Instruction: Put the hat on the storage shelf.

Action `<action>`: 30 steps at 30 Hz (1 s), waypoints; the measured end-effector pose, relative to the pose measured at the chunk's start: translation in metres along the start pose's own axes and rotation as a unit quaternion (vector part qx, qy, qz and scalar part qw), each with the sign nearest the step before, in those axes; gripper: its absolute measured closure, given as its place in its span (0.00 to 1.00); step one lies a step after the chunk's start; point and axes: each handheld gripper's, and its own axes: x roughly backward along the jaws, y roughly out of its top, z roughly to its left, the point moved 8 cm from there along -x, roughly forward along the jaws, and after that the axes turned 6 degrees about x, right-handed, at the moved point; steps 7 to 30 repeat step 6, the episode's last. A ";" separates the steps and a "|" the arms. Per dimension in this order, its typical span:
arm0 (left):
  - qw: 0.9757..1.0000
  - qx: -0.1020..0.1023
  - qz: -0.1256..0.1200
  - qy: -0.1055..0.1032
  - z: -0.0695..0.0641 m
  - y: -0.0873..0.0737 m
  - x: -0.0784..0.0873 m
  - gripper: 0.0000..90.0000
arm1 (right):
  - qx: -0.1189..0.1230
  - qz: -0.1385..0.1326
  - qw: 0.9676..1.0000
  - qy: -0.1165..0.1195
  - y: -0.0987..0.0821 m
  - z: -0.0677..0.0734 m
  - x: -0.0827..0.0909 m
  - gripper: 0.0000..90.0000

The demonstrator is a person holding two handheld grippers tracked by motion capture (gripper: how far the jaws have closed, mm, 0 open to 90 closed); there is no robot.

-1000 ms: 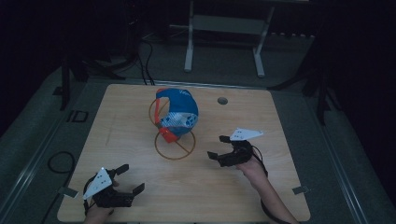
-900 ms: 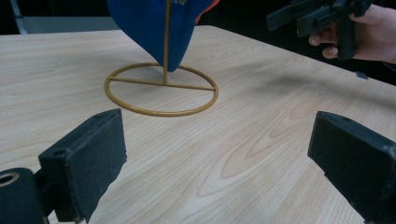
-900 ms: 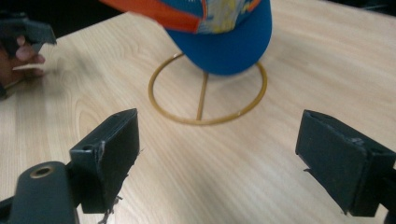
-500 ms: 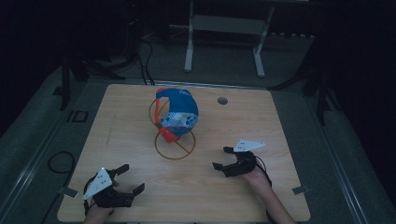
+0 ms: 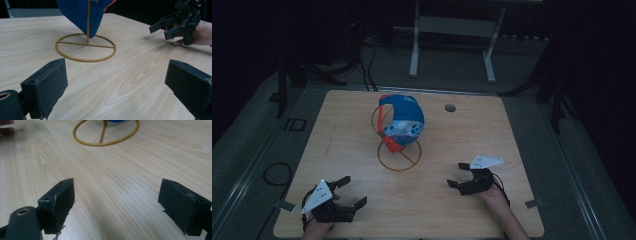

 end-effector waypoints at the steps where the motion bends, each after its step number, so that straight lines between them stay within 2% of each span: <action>1: 1.000 0.000 0.000 0.000 0.000 0.000 0.000 0.05 | 0.001 0.000 1.000 -0.003 -0.001 -0.001 0.002 0.15; 6: 1.000 0.000 0.000 -0.001 0.000 0.000 -0.001 0.05 | -0.008 -0.008 1.000 -0.009 -0.003 -0.005 0.006 0.15; 30: 1.000 0.000 0.000 -0.001 0.000 0.000 -0.001 0.05 | -0.008 -0.008 1.000 -0.009 -0.003 -0.005 0.006 0.15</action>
